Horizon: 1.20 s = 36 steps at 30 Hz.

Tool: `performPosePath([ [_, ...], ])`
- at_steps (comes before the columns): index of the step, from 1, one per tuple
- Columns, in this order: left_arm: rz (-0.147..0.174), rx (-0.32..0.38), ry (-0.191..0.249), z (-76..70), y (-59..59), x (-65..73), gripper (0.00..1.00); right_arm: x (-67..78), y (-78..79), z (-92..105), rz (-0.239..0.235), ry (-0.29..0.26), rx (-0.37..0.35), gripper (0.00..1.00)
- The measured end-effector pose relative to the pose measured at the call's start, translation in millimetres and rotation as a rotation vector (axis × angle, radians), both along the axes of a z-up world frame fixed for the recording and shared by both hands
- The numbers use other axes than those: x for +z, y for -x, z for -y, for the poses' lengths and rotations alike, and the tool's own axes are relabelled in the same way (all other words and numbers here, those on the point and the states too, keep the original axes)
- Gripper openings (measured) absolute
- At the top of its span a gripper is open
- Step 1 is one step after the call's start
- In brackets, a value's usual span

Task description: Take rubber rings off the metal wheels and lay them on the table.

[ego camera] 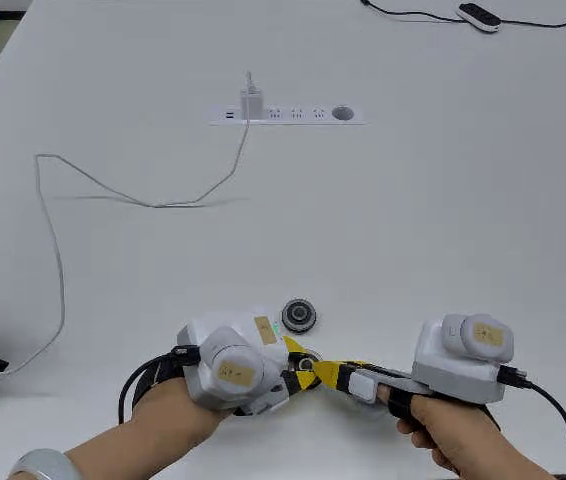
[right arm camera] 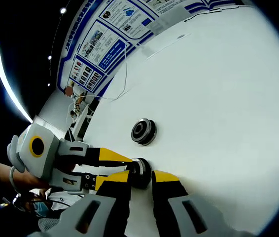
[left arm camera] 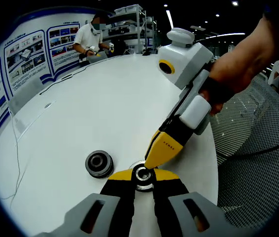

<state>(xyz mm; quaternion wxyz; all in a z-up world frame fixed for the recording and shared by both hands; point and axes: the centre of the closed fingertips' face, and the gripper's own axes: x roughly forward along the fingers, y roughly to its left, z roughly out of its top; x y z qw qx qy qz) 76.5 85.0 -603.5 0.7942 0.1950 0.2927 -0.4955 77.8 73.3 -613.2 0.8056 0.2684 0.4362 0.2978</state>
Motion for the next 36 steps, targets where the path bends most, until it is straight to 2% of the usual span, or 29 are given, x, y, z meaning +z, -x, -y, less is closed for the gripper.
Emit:
performPosePath([
  [4, 0.001, -0.001, 0.003, -0.1, 0.1, 0.2, 0.14, -2.5, 0.4, -0.8, -0.013, -0.003, -0.005, 0.18],
  [11, 0.001, 0.003, 0.01, -0.3, 0.0, 0.6, 0.14, -2.3, 0.0, -4.3, -0.051, -0.049, -0.021, 0.17],
  [18, -0.001, 0.008, 0.016, -0.1, -0.5, 0.8, 0.14, -1.5, -0.1, -4.3, -0.054, -0.055, -0.014, 0.17],
  [19, -0.002, 0.009, 0.017, -0.5, -0.2, 0.7, 0.14, 1.2, 2.2, -6.4, -0.065, -0.076, -0.006, 0.15],
  [29, -0.002, 0.008, 0.019, -0.1, -0.1, 0.9, 0.14, 0.5, 2.0, -3.9, -0.043, -0.051, 0.015, 0.14],
  [36, -0.003, 0.011, 0.022, 0.1, -0.7, 0.9, 0.14, -0.2, 1.2, 1.1, -0.024, -0.016, 0.032, 0.08],
])
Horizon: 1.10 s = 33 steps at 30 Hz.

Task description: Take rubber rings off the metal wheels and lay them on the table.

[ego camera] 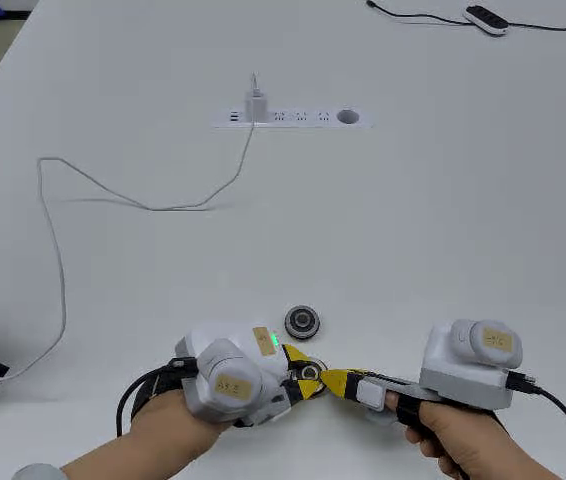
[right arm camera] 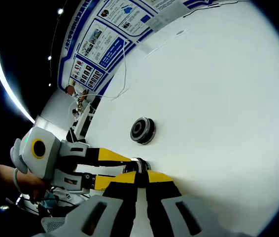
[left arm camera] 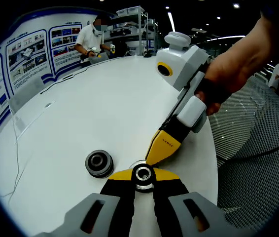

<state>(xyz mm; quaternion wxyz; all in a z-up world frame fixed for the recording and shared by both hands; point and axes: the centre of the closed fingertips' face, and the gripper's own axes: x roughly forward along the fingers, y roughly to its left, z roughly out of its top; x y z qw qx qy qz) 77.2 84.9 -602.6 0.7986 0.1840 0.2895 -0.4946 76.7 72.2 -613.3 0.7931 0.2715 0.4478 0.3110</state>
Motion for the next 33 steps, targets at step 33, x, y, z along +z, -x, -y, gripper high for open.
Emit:
performPosePath([
  [33, -0.003, 0.003, 0.009, 0.1, 0.2, 0.0, 0.14, 4.1, 1.7, 1.2, 0.025, 0.014, 0.055, 0.03],
])
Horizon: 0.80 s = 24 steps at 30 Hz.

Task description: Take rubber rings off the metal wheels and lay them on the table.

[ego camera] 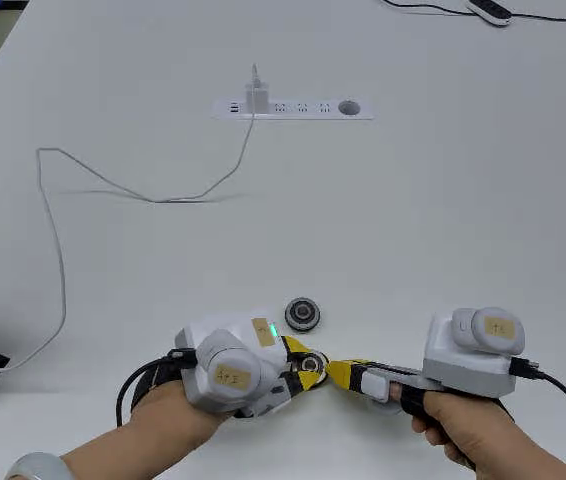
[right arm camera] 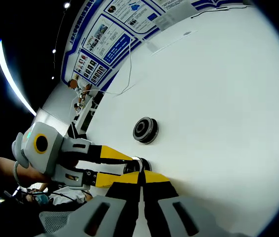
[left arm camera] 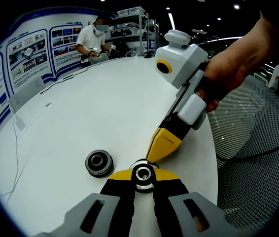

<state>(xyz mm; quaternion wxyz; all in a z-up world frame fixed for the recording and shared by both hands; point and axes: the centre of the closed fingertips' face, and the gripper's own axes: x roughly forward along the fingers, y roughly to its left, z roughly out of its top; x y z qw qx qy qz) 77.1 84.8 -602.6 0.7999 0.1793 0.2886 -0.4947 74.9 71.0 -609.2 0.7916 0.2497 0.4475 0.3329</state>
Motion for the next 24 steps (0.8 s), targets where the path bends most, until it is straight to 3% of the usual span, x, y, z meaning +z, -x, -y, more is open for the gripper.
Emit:
performPosePath([
  [11, 0.001, -0.001, 0.002, 0.0, -0.6, 0.0, 0.14, -2.3, -0.5, -0.9, -0.07, -0.026, 0.01, 0.05],
  [24, 0.001, 0.003, 0.003, 0.2, -0.3, 0.3, 0.14, -1.4, -2.0, -0.4, -0.044, 0.008, 0.022, 0.02],
])
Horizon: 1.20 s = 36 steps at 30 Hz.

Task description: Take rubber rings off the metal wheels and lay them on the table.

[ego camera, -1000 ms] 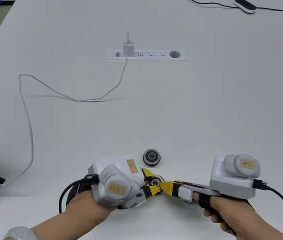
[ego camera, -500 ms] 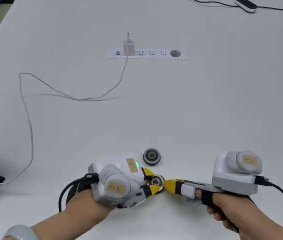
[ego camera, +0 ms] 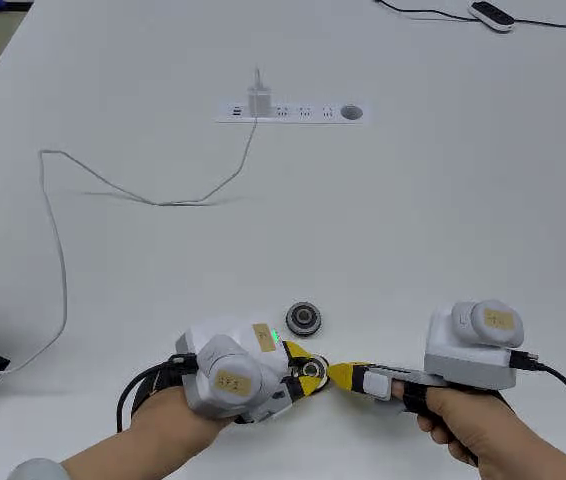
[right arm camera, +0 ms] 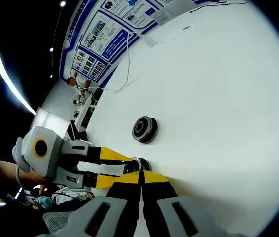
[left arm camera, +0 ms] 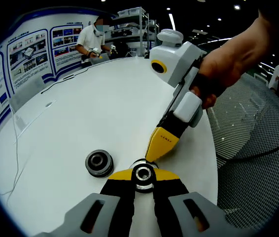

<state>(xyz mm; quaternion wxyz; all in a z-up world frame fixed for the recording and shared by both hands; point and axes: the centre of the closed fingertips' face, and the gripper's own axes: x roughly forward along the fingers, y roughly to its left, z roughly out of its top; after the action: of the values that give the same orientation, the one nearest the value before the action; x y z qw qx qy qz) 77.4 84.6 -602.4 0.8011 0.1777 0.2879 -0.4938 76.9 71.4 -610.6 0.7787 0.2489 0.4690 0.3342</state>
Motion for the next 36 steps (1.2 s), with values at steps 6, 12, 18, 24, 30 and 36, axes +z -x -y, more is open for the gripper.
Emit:
performPosePath([
  [6, 0.0, -0.001, 0.0, 0.1, -0.3, 0.1, 0.14, 1.6, 0.1, -0.7, 0.009, 0.005, -0.008, 0.01],
  [12, 0.0, -0.004, -0.002, -0.2, -0.4, -0.2, 0.14, 3.5, 1.3, -4.0, 0.014, -0.001, -0.006, 0.01],
  [18, 0.0, -0.004, -0.002, -0.3, -0.6, -0.5, 0.14, 10.2, 3.1, -10.7, 0.017, -0.025, -0.001, 0.01],
  [24, 0.001, -0.005, -0.003, -0.2, -0.7, -0.6, 0.14, 20.9, -1.9, -19.3, 0.037, -0.049, 0.002, 0.01],
  [30, 0.003, -0.006, -0.006, -0.2, -0.8, -0.7, 0.14, 18.8, -3.2, -10.9, 0.023, -0.05, -0.033, 0.01],
  [36, 0.004, -0.013, -0.012, -0.1, -0.9, -1.0, 0.14, 15.3, -3.5, -10.1, 0.015, -0.04, -0.045, 0.01],
])
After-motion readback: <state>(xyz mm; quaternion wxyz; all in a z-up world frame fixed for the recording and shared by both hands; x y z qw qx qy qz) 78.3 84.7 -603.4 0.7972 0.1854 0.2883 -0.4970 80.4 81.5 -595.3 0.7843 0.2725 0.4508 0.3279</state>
